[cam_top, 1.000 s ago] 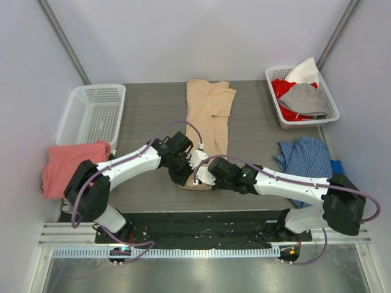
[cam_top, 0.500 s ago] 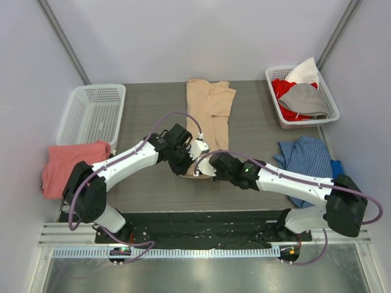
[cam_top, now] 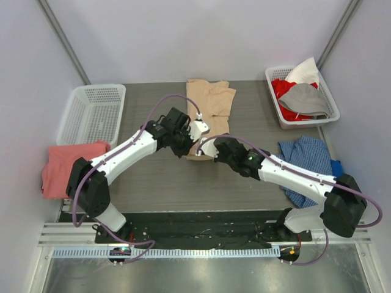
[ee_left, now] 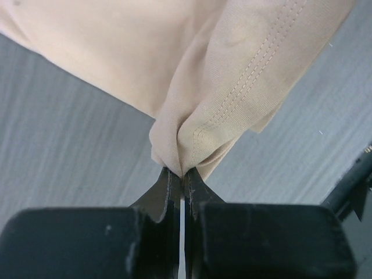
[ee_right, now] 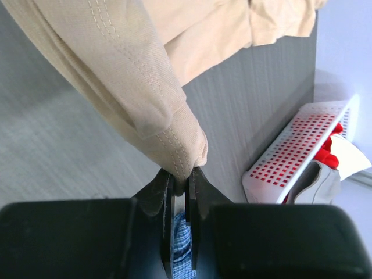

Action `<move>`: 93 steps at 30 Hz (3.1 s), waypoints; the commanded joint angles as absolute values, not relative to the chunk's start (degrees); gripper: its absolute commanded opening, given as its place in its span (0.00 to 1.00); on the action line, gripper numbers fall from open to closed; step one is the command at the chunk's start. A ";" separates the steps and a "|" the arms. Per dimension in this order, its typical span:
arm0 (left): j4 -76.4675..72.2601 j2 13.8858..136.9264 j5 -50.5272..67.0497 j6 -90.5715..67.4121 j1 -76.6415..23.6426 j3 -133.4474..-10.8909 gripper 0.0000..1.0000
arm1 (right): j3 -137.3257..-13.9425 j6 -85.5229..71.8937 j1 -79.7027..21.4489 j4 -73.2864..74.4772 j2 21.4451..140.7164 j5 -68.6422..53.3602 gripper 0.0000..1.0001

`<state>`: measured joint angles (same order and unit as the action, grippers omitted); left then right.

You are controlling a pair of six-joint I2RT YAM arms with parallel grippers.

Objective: Fold and stack the t-shirts
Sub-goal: Fold the folded rectangular tshirt in 1/3 of the way

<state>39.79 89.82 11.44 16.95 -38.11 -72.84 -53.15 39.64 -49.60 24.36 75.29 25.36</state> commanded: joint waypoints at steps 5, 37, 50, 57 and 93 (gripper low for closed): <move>34.98 99.83 9.58 19.77 -33.58 -82.17 0.00 | -58.44 44.73 -43.78 15.31 82.25 26.19 0.01; 34.72 127.52 6.95 23.29 -26.90 -109.95 0.00 | -77.78 50.10 -32.17 6.24 110.21 21.71 0.01; 29.98 131.04 5.19 21.45 -26.10 -114.34 0.40 | -81.47 50.71 -30.94 3.08 114.34 23.73 0.31; 25.58 131.40 3.08 19.78 -25.75 -115.40 0.52 | -82.00 51.33 -30.15 1.50 114.70 25.40 0.44; 16.79 117.59 -0.18 16.35 -25.31 -100.28 0.66 | -84.55 44.38 -29.88 4.57 115.13 21.18 0.45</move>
